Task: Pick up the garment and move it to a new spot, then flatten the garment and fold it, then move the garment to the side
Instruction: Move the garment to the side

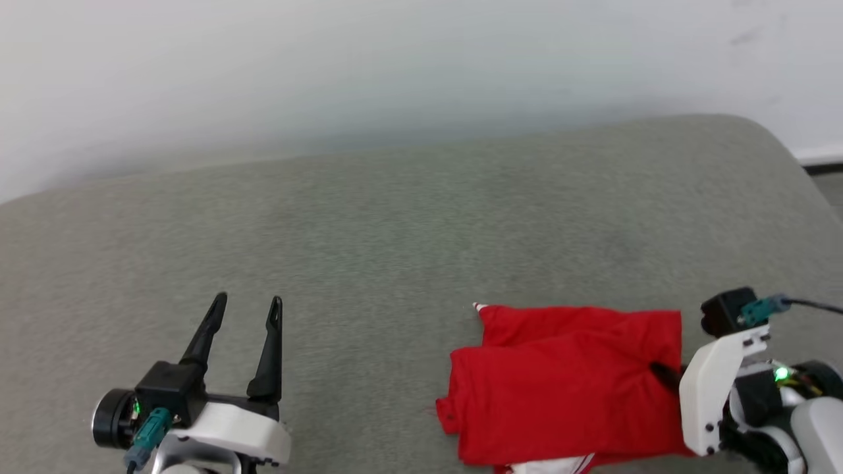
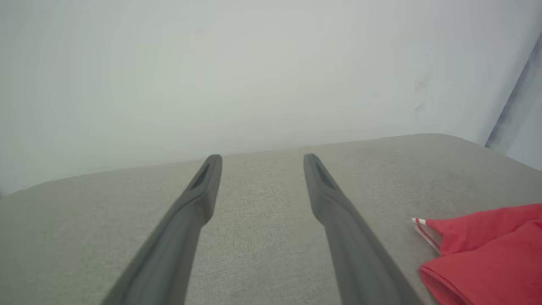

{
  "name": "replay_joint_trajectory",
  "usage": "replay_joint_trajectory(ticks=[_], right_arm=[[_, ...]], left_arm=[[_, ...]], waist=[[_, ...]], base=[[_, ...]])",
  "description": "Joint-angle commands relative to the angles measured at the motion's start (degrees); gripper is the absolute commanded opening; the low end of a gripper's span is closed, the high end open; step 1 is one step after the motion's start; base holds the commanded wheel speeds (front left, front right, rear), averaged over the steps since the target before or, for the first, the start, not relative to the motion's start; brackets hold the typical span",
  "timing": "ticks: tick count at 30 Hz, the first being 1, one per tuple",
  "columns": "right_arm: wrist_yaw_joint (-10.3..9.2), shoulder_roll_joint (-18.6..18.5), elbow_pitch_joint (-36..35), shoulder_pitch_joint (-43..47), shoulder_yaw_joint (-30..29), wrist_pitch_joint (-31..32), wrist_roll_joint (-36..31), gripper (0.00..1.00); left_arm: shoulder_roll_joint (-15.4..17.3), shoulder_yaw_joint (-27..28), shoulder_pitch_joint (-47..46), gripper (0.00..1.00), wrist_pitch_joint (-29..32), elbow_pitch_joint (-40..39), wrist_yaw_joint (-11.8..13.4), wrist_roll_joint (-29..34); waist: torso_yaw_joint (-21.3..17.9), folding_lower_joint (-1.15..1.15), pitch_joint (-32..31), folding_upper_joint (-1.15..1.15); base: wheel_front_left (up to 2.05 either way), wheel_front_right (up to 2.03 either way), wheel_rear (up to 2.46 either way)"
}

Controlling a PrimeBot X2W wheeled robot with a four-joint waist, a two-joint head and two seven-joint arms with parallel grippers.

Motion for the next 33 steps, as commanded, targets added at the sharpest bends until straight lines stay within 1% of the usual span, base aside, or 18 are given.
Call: replay_joint_trajectory(ticks=[1, 3, 7, 12, 16, 22, 25, 29, 30, 31, 32, 33], right_arm=[[-0.05, -0.44, 0.35, -1.85, -0.5, -0.23, -0.52, 0.0], [-0.05, -1.37, 1.18, -4.02, -1.24, -0.48, -1.13, 0.0], [-0.05, -1.94, 3.01, -9.46, -3.8, -2.5, -3.15, 0.0], [-0.05, -2.85, 7.34, -16.24, -10.04, -5.19, -7.61, 0.0], [-0.05, -3.06, 10.64, -20.64, -16.89, -6.41, -12.76, 0.0], [-0.05, -3.75, 12.38, -25.88, -27.09, -8.77, -21.03, 0.0], [-0.05, -3.98, 11.86, -27.59, -30.6, -10.01, -24.76, 0.0], [-0.05, -2.44, 11.42, -29.09, -34.01, -12.18, -28.92, 0.0], [-0.05, -1.95, 11.62, -29.18, -34.83, -12.83, -30.2, 0.06], [-0.05, -1.37, 11.81, -29.42, -35.57, -13.61, -31.19, 0.39], [-0.05, -0.51, 12.08, -29.65, -36.64, -14.05, -32.32, 0.96], [-0.05, 0.46, 12.4, -29.75, -37.74, -14.41, -33.61, 1.0]], left_arm=[[-0.09, -0.29, -1.25, 1.0, -0.22, -0.75, -0.47, 0.27], [0.22, -0.68, -2.22, 1.0, -0.22, -1.71, -1.19, 0.44], [1.78, -0.79, -4.83, 1.0, -0.01, -4.45, -2.42, 1.2], [3.47, -1.5, -8.89, 1.0, 1.8, -7.56, -4.54, 1.2], [4.75, -2.55, -12.75, 1.0, 2.73, -9.12, -6.45, 2.09], [6.06, -3.21, -17.77, 1.0, 3.55, -11.42, -7.41, 3.76], [6.66, -3.35, -19.38, 1.0, 3.61, -12.44, -7.79, 4.16], [7.35, -3.36, -20.92, 1.0, 3.71, -13.27, -8.12, 4.5], [7.52, -3.29, -21.12, 1.0, 3.6, -13.23, -8.16, 4.5], [7.61, -3.2, -21.27, 1.0, 3.52, -13.2, -8.17, 4.48], [7.66, -3.11, -21.44, 1.0, 3.39, -12.99, -8.17, 4.41], [7.72, -3.09, -21.58, 1.0, 3.23, -12.77, -8.19, 4.35]], waist=[[-5.14, 0.0, 2.18, 0.0], [-7.01, 0.0, 4.47, 0.0], [-10.32, 0.0, 10.48, 0.0], [-12.87, 0.0, 17.21, 0.0], [-12.64, 0.0, 21.27, 0.0], [-10.95, 0.0, 26.7, 0.0], [-9.86, 0.0, 29.22, 0.0], [-8.63, 0.0, 32.1, 0.0], [-8.4, 0.0, 32.56, 0.0], [-8.2, 0.0, 32.96, 0.0], [-8.01, 0.0, 33.23, 0.0], [-7.88, 0.0, 33.28, 0.0]], base=[[0.0, 0.0, 0.0], [0.0, 0.0, 0.0], [0.0, 0.0, 0.0], [0.0, 0.0, 0.0], [0.0, 0.0, 0.0], [0.0, 0.0, 0.0], [0.0, 0.0, 0.0], [0.0, 0.0, 0.0], [0.0, 0.0, 0.0], [0.0, 0.0, 0.0], [0.0, 0.0, 0.0], [0.0, 0.0, 0.0]])
